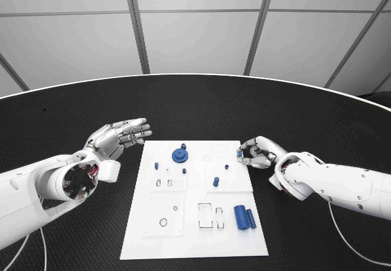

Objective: Assemble the parts on the task board

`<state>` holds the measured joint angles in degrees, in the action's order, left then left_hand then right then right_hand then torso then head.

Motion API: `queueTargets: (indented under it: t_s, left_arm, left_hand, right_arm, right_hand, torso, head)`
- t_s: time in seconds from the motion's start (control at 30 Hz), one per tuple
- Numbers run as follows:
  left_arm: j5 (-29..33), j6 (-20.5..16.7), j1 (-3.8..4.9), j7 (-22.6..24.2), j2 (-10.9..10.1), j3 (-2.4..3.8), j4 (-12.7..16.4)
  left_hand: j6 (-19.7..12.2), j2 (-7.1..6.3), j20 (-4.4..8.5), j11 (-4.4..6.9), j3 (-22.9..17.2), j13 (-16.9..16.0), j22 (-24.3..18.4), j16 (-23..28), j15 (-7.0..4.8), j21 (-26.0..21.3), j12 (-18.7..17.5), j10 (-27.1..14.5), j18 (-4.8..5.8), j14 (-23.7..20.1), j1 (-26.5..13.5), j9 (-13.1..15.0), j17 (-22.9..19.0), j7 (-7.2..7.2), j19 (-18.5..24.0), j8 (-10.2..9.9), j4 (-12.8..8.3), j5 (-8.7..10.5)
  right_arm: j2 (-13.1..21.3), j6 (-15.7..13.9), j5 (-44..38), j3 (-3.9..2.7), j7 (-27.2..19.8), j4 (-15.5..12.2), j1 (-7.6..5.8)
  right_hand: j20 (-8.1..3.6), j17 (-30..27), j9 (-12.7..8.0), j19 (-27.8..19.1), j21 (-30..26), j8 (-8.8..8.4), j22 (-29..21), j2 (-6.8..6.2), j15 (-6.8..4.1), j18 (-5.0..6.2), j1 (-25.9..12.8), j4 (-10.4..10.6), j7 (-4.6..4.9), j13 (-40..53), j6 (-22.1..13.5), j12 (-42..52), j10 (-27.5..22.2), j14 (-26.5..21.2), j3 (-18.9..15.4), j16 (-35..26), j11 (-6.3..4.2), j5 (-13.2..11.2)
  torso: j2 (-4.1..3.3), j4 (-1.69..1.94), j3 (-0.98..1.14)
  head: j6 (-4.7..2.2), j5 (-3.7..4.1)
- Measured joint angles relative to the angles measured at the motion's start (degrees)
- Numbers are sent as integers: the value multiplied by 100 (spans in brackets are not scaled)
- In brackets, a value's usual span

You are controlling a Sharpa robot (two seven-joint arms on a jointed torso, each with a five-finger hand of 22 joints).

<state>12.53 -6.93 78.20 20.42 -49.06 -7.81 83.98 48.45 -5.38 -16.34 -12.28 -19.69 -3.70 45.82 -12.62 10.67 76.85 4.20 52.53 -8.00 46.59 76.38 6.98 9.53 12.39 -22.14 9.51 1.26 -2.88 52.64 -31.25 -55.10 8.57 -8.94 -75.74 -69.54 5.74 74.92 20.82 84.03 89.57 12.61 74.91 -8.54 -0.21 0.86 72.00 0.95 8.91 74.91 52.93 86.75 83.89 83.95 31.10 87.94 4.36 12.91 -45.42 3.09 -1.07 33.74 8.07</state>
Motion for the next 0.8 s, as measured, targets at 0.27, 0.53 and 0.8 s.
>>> queueTargets:
  t_s: [0.27,0.53,0.8]
  left_arm:
    - [0,-3,0,1,-2,0,2]
    - [0,2,0,2,-7,0,-6]
    - [0,6,0,-1,15,0,-63]
  left_hand:
    - [41,29,-9,0,48,0,616,20,1,1432,0,0,-1,1,-29,-46,-15,-1,194,-68,-48,0]
    - [61,51,-6,0,72,0,1052,20,21,1795,0,0,-1,21,-51,-74,-27,20,132,-102,-72,0]
    - [102,51,-4,0,71,0,2493,47,21,1795,0,-1,89,21,-51,-93,-28,19,-739,-134,-102,0]
  right_arm:
    - [-4,-79,0,0,-28,-7,0]
    - [23,-154,0,-4,-40,-143,0]
    - [123,-71,0,-43,136,-587,-22]
  right_hand:
    - [0,0,21,0,0,83,0,108,0,0,16,-54,-52,0,113,23,12,0,86,0,-40,0]
    - [0,-1,64,0,-1,158,0,182,-42,0,19,-86,-94,-1,195,23,25,-2,117,24,-68,-16]
    - [-21,-1,71,-21,-4,158,0,221,-42,1,38,-105,-95,-1,194,23,4,-2,135,24,-89,-22]
  torso:
    - [0,1,-2]
    - [5,-4,2]
    - [28,-9,-8]
  head:
    - [7,-1]
    - [14,-15]
    - [21,-41]
